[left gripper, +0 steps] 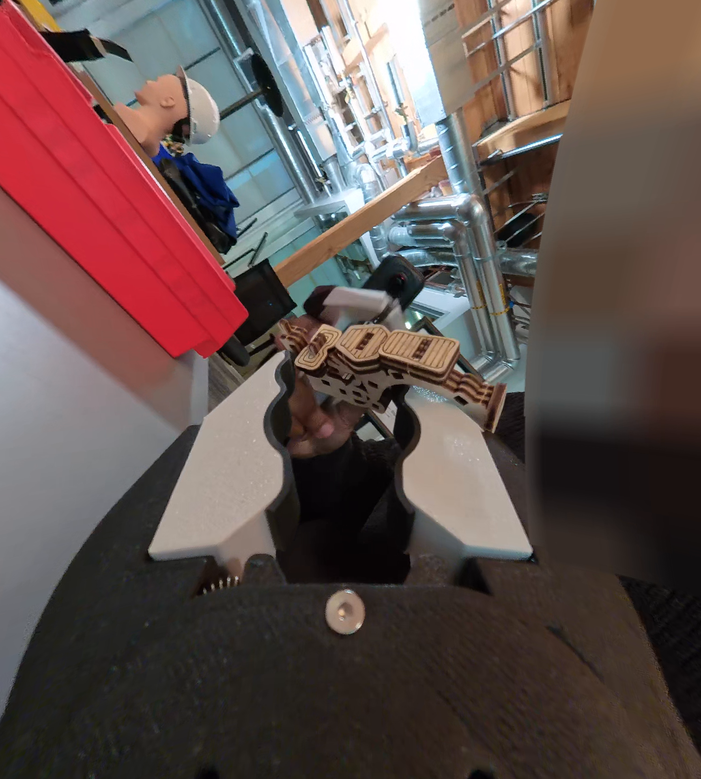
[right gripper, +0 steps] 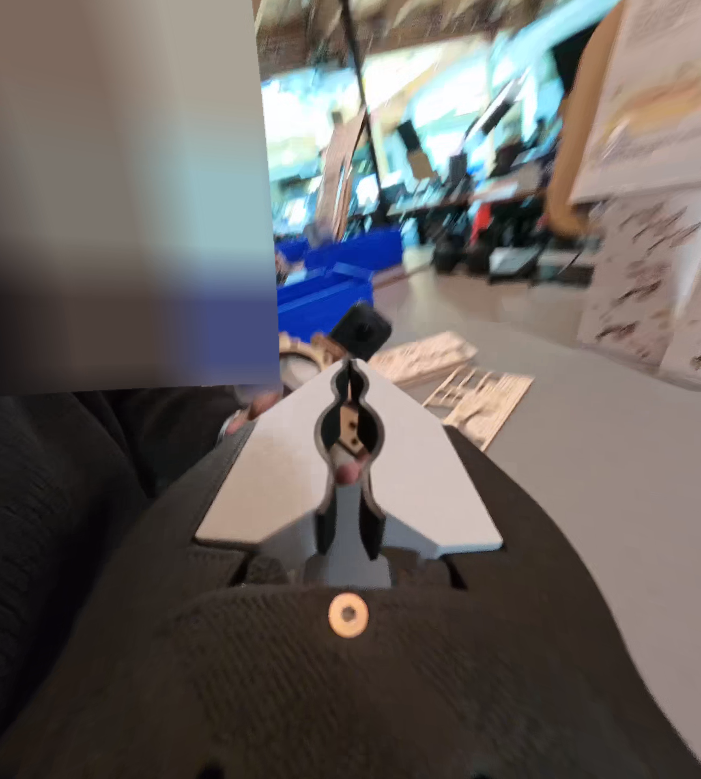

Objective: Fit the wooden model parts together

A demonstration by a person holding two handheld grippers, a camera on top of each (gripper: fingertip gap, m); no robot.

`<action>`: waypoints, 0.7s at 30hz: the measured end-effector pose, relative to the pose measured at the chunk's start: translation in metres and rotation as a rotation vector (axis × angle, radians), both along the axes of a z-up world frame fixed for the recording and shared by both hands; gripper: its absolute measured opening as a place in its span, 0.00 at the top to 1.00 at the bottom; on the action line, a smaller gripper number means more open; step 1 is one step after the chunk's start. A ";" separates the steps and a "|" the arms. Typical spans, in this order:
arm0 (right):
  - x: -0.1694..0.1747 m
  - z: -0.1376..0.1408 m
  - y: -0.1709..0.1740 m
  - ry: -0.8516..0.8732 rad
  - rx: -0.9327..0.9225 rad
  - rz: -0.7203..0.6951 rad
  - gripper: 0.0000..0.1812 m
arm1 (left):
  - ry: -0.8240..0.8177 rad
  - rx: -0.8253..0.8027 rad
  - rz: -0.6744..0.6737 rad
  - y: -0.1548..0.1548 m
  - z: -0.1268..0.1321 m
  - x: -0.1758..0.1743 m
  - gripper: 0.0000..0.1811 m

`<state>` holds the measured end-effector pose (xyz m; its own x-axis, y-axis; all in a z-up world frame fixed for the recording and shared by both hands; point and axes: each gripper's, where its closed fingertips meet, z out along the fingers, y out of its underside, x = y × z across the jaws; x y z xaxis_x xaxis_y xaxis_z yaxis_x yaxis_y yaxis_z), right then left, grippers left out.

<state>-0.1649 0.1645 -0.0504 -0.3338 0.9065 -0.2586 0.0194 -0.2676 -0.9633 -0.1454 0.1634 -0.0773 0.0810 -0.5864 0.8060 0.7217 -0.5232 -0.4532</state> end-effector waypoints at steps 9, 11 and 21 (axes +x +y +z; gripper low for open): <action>-0.001 -0.009 -0.006 -0.048 0.029 0.041 1.00 | 0.000 0.007 -0.031 -0.003 0.002 0.004 0.75; -0.005 -0.020 -0.011 -0.108 0.030 0.068 1.00 | 0.020 -0.003 -0.022 -0.002 -0.003 0.005 0.79; 0.001 0.000 0.005 0.008 0.057 -0.044 1.00 | -0.018 -0.008 -0.026 -0.001 -0.001 0.000 0.79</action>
<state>-0.1635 0.1691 -0.0505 -0.2956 0.9333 -0.2038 0.0007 -0.2131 -0.9770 -0.1450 0.1622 -0.0785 0.0515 -0.5816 0.8118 0.7155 -0.5457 -0.4363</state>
